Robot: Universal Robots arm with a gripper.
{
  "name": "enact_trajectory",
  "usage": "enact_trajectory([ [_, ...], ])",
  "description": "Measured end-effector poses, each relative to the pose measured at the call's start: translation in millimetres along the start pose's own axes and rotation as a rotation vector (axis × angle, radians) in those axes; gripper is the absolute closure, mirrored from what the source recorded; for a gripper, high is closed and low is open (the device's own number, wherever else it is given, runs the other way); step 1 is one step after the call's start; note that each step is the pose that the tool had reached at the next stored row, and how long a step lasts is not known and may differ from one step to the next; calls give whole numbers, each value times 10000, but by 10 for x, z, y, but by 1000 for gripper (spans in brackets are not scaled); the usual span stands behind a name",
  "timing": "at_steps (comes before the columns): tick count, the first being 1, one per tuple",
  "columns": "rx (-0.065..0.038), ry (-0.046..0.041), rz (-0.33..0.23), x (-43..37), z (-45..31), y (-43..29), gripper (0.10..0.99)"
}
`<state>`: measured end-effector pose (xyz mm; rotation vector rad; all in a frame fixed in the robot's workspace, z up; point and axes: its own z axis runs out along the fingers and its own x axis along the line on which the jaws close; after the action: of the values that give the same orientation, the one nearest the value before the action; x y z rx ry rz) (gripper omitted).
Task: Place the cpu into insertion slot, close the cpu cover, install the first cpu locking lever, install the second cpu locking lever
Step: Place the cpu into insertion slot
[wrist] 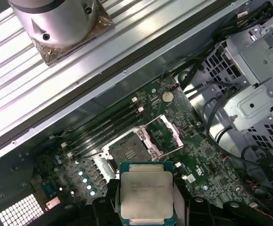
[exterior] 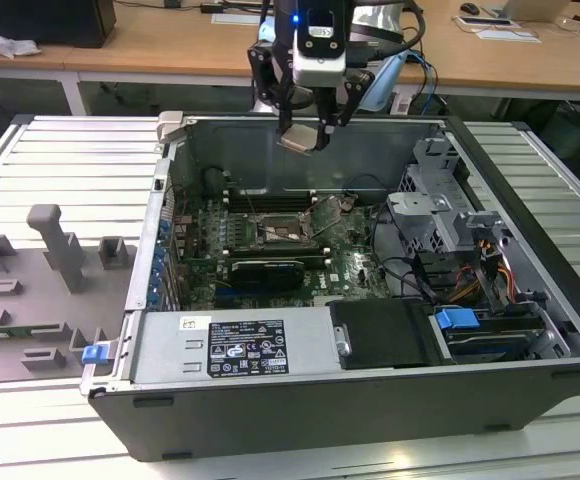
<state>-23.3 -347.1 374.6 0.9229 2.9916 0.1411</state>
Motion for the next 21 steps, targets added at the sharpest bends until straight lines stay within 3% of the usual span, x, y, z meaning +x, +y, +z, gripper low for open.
enact_trajectory([
  [11, -30, -142, 1605, 0, 16, -1, 545],
  [21, -44, -202, 2288, 0, 21, -1, 545],
])
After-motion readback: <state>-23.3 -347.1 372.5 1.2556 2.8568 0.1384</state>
